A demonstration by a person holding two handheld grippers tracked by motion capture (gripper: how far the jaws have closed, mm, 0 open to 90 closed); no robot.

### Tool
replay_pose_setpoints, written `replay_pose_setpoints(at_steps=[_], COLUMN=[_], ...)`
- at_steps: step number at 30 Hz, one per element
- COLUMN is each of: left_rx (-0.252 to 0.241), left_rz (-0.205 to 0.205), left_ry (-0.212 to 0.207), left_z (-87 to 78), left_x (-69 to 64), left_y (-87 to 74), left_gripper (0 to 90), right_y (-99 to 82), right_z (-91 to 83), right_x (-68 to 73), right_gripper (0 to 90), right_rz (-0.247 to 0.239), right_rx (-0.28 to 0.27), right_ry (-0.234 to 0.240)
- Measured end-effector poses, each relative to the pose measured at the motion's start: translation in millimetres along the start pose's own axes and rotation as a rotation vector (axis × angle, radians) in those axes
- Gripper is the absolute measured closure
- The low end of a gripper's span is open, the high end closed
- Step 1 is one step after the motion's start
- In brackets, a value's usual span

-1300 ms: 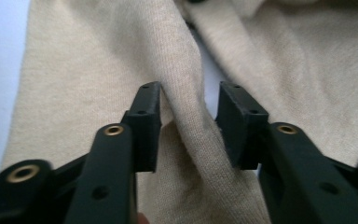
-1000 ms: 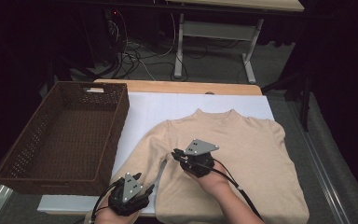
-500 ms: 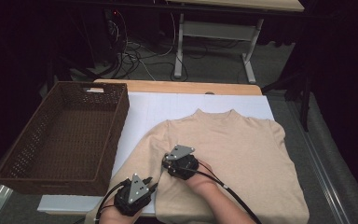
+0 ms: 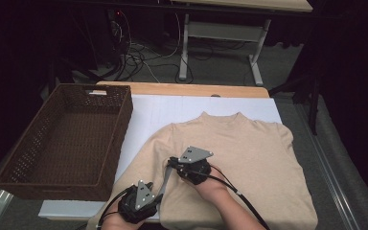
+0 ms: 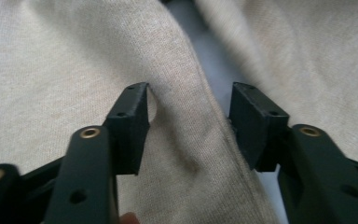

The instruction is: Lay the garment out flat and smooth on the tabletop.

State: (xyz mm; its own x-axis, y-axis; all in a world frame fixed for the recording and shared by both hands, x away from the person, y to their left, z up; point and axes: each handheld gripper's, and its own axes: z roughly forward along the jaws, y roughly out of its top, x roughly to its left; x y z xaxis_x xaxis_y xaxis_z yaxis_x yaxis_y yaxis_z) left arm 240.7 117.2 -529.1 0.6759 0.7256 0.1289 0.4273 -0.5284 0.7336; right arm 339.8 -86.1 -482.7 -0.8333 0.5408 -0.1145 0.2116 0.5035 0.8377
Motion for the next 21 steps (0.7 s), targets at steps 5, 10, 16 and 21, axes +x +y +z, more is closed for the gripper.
replay_pose_setpoints(at_steps=[5, 10, 16, 21], left_rx=[-0.029, -0.057, -0.004, -0.008], left_rz=[0.014, -0.001, -0.04, -0.092], left_ry=[0.021, -0.026, -0.07, -0.114], left_z=[-9.4, -19.0, -20.0, -26.1], left_x=[-0.2, 4.4, 7.3, 8.3], left_y=[-2.0, -4.4, -13.2, -15.2], left_gripper=[57.6, 76.2, 77.5, 62.6], right_y=[4.7, 2.7, -0.3, 5.4], right_z=[-9.2, -9.7, -5.3, -7.8], right_x=[-2.2, -2.6, -3.1, -13.9], right_gripper=[85.0, 85.0, 83.1, 75.4], right_rz=[0.004, 0.01, 0.006, 0.051], right_rx=[-0.035, -0.038, -0.02, -0.06], right_ry=[-0.005, 0.006, 0.031, 0.023])
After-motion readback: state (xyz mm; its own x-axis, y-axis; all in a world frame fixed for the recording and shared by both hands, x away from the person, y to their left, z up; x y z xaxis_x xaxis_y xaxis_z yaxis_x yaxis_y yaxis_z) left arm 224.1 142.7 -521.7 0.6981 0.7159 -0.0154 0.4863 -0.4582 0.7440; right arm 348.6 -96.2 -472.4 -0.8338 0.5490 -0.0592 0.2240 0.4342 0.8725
